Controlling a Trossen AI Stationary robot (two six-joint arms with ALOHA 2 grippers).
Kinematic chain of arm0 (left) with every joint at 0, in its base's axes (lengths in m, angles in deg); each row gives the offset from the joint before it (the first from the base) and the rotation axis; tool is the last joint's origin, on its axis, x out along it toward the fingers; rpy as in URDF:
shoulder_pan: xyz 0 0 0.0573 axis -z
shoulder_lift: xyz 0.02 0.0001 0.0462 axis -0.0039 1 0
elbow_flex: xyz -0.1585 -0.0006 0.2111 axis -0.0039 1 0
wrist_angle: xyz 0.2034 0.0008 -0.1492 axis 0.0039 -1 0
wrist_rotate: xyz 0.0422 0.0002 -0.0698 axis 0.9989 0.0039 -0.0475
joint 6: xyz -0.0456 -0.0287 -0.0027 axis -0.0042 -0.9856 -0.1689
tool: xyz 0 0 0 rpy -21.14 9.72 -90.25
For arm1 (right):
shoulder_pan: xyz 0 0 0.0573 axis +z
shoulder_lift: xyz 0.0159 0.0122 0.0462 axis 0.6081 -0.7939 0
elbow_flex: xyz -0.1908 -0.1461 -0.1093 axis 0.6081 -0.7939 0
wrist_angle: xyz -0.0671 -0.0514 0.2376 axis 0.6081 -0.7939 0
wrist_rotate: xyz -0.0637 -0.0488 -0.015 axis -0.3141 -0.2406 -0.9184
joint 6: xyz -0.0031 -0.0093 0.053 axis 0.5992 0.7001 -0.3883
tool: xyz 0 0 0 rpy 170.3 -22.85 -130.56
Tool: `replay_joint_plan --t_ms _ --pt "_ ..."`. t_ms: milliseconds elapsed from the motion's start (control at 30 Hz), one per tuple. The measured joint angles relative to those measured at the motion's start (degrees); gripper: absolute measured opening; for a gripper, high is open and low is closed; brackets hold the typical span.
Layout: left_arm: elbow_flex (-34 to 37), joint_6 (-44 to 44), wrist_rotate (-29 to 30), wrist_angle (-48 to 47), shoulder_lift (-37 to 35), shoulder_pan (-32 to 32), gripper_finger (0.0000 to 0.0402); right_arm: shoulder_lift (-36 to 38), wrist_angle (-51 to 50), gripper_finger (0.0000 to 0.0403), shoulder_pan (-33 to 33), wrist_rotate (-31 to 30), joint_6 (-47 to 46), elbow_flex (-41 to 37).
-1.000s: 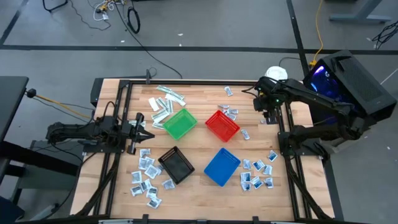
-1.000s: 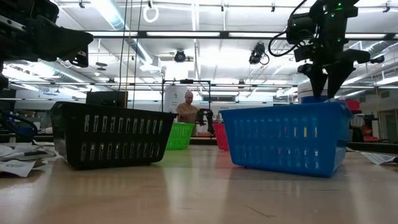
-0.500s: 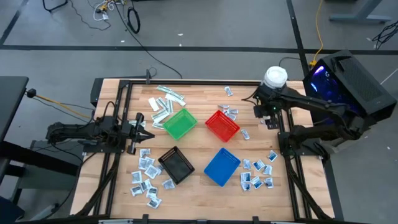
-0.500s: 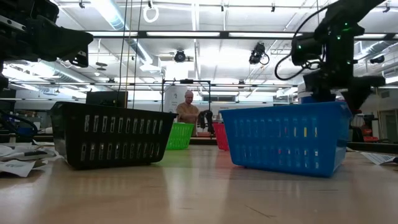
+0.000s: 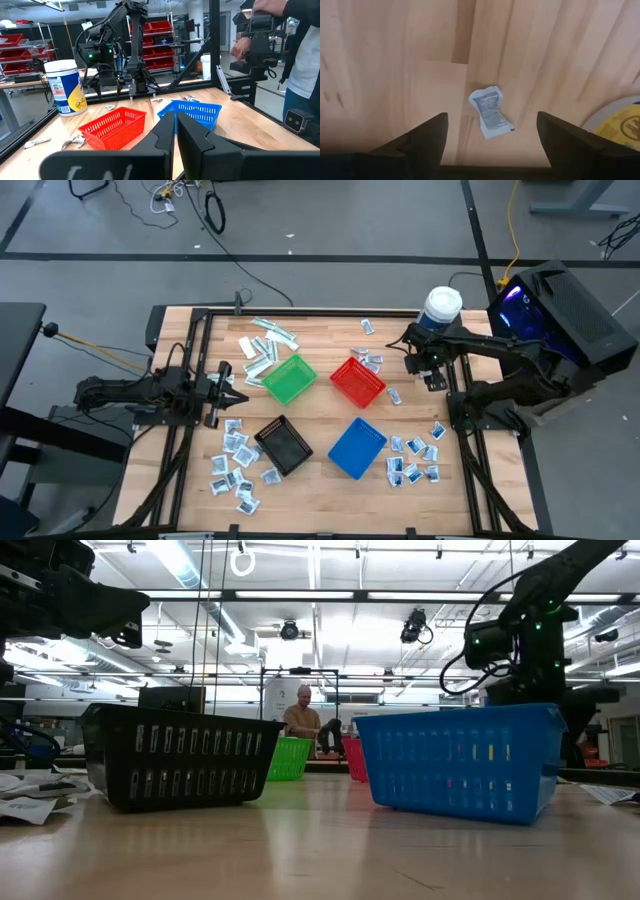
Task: Pick & Place First Aid Supplies
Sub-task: Put the orange ointment pack into the red bin
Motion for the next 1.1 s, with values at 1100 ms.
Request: replay_joint_plan --t_ms 1100 --pt "0.0 0.0 0.0 0.0 0.0 0.0 0.0025 -0.5 8.8 0.0301 -7.6 2.8 2.8 -6.6"
